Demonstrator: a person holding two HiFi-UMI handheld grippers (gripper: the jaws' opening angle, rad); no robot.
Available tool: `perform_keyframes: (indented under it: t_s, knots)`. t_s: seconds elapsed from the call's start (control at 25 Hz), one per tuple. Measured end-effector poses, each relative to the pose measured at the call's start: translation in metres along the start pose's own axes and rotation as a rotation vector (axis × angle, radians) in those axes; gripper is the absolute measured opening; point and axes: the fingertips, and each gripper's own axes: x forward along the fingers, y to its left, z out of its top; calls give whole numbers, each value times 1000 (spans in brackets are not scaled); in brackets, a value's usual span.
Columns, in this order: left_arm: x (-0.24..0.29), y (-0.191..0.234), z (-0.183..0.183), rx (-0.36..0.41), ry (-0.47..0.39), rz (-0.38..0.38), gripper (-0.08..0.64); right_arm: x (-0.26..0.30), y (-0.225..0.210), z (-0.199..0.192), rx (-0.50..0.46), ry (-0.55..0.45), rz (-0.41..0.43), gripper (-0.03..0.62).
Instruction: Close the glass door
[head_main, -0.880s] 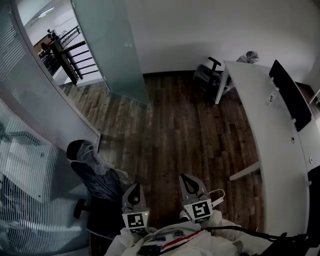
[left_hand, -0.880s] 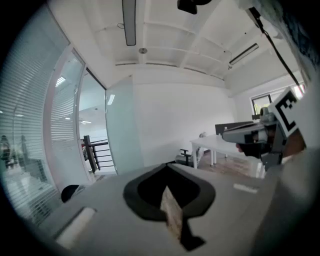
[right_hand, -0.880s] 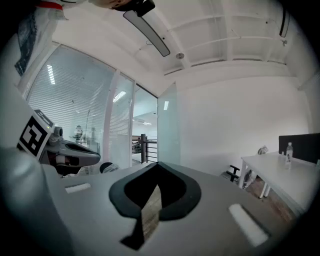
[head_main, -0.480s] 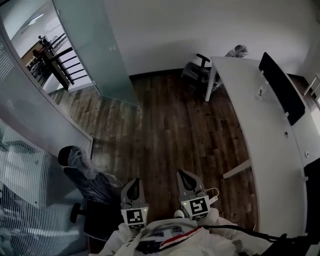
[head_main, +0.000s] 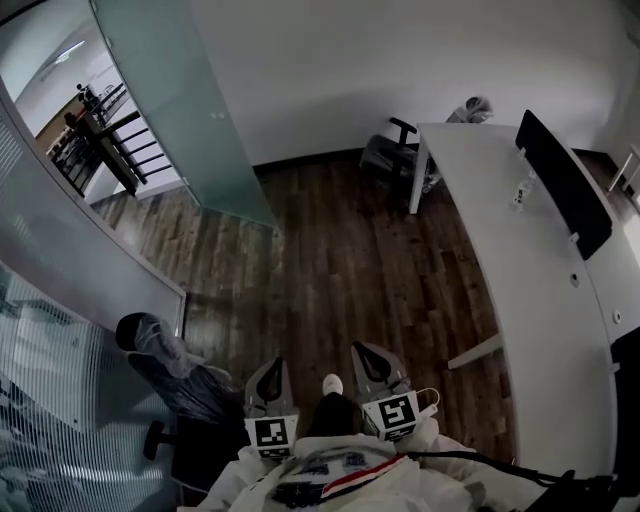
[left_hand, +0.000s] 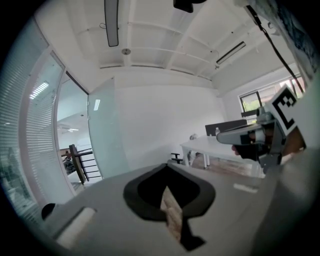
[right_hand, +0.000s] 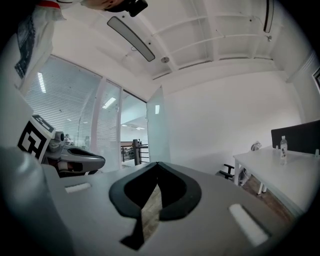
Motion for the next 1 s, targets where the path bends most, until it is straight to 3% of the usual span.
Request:
perform_keyframes:
  t_s: [0.28,0.48,0.64,0.76,1.0]
  knots:
    - [73,17,-9,-15,15,-48,2,50,-47,-19,-7,56,-89,5]
    - [138,35,8,-7,-37,-88,2,95,-78,-4,-54,58,-124,5]
    - [178,46,6,-2,-19,-115,2,130,-103,-4,-57,76,-177,5]
    - [199,57,8,17,-22,-122,2,149,-113,-6,-55,88,-183,5]
    - [244,67,5,-23,-22,-142,2,192,-134,-12,-54,118,-194,5]
